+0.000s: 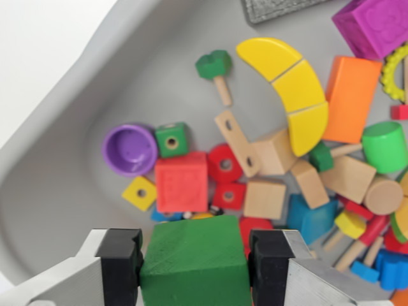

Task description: Pick an object from the bin

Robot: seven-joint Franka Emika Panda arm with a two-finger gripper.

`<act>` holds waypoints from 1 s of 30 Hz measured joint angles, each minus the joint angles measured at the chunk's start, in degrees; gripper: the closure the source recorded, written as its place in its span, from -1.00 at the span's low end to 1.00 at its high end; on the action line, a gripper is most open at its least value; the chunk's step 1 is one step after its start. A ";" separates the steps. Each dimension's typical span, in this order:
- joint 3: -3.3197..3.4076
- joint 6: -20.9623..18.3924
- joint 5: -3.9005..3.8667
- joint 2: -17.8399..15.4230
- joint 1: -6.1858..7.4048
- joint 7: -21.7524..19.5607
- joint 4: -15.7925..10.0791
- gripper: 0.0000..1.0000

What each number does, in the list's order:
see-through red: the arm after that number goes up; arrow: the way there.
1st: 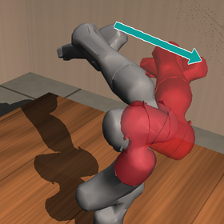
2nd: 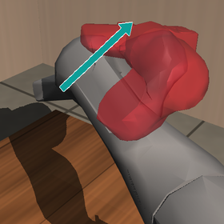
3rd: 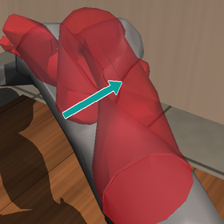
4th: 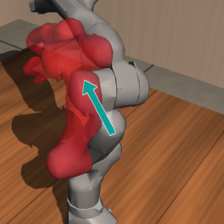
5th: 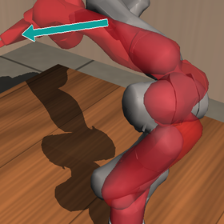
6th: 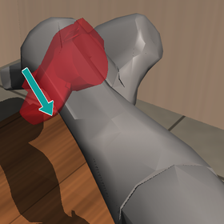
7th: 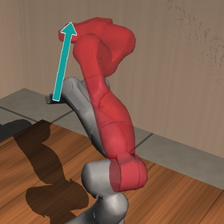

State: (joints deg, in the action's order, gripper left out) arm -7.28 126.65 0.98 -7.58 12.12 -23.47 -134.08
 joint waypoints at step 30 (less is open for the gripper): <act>0.10 -4.95 0.23 -1.94 0.00 0.21 2.64 1.00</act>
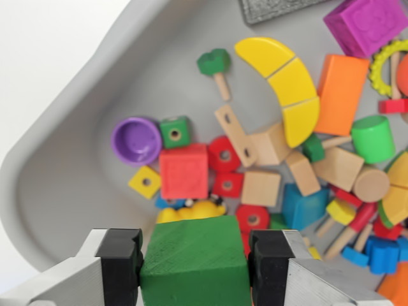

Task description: Pick an object from the bin

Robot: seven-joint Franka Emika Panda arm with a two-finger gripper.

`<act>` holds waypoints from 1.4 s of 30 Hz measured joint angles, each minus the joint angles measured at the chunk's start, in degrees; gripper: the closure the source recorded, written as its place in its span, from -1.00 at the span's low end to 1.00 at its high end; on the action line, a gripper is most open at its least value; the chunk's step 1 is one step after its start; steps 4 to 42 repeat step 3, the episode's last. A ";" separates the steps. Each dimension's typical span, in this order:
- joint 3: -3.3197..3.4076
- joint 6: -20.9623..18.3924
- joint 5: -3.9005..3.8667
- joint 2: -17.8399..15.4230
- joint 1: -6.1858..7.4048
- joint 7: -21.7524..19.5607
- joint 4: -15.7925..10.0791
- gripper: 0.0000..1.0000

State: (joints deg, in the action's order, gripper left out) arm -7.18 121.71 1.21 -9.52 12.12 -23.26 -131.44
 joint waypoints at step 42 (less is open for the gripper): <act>0.00 0.00 0.00 0.00 0.00 0.00 0.00 1.00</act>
